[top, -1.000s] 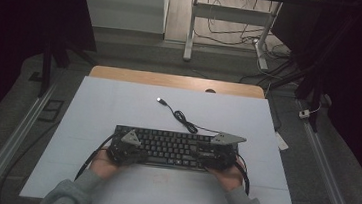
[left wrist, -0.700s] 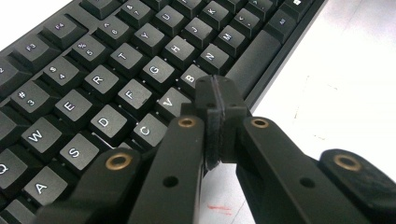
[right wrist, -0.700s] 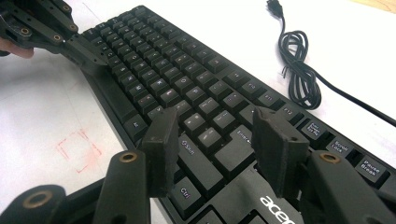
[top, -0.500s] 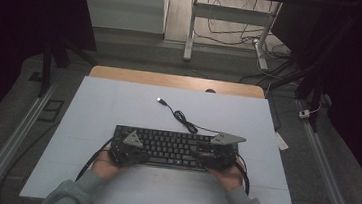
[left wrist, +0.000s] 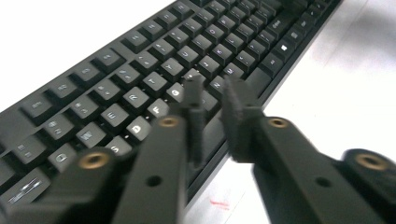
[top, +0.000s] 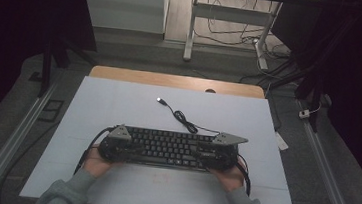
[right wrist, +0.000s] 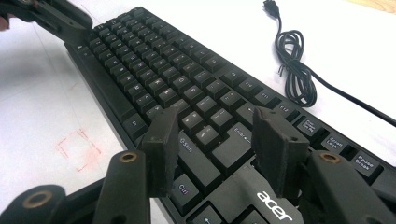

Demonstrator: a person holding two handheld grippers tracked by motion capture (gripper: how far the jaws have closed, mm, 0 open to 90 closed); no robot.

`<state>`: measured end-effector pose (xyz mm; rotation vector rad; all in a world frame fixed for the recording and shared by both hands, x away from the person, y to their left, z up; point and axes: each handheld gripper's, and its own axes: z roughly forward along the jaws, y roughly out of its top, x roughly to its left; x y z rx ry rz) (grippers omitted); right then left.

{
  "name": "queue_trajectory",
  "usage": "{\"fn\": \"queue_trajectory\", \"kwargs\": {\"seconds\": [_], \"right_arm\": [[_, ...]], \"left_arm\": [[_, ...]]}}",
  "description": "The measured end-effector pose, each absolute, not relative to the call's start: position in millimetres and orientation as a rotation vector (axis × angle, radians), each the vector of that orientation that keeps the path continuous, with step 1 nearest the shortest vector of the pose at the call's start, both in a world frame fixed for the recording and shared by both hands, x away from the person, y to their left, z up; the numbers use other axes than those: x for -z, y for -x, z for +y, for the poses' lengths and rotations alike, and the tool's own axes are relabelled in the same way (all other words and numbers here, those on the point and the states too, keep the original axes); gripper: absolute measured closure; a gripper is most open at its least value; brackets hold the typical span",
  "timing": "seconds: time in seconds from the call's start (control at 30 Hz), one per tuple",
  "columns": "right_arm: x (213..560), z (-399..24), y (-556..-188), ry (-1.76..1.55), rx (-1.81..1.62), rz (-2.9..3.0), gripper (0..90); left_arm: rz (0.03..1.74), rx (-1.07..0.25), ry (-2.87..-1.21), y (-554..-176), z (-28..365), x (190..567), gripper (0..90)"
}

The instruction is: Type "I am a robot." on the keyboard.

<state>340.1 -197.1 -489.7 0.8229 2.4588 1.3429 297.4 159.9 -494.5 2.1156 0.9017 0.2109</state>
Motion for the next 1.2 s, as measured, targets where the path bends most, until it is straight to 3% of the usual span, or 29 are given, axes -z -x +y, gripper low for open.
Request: {"fn": "queue_trajectory", "kwargs": {"seconds": [0.13, 0.3, 0.7, 1.2], "right_arm": [[490, -200, -338, -0.824, -1.347, 2.457, 51.4], [490, -208, -332, -0.834, -1.359, 2.453, 51.0], [491, -217, -331, -0.843, -1.354, 2.445, 50.2], [491, -215, -332, -0.834, -1.354, 2.449, 50.2]], "left_arm": [[0.938, -0.225, -2.089, -295, 166, 491, 51.3], [0.970, -0.237, -2.069, -296, 173, 488, 41.9], [0.990, -0.251, -2.050, -296, 181, 482, 37.0], [1.044, -0.276, -2.056, -310, 184, 480, 38.7]]}}
